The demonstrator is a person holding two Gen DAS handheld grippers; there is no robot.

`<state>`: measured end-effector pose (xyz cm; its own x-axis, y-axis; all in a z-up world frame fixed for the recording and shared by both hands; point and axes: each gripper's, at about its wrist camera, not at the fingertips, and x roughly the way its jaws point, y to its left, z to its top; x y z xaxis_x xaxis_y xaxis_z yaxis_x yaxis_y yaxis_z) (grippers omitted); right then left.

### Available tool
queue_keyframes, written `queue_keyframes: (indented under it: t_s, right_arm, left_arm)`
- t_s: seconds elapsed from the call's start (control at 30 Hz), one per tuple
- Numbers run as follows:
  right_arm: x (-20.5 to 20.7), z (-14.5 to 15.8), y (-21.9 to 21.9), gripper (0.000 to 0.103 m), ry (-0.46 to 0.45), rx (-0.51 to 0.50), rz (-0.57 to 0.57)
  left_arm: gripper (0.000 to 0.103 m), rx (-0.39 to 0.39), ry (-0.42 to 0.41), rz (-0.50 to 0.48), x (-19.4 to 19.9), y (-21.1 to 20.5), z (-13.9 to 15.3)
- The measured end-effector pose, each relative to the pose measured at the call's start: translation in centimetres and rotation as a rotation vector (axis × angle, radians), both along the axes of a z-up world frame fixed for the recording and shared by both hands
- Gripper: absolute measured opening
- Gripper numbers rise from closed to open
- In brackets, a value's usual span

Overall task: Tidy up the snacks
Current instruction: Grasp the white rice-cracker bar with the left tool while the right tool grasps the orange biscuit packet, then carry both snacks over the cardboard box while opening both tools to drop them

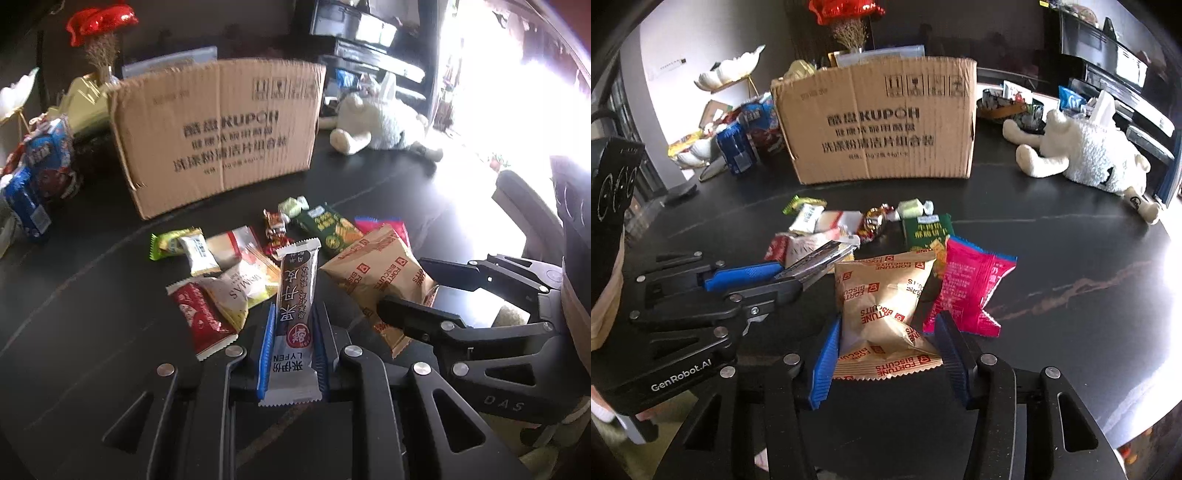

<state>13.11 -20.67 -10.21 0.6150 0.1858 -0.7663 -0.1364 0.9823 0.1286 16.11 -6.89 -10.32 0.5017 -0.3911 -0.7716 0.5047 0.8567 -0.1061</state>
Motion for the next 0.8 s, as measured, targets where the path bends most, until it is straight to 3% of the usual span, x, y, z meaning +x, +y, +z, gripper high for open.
queue_keyframes:
  t_s: [0.43,0.8]
  right_arm:
    - [0.1,5.3,0.1,0.052,-0.117,0.017,-0.039]
    - [5.1,11.4,0.0,0.052,-0.235,0.044,-0.075]
  left_arm:
    - [0.020,-0.040,-0.123,0.072,0.4,0.6,5.7]
    - [0.019,-0.052,-0.213,0.123,4.2,1.7,11.7]
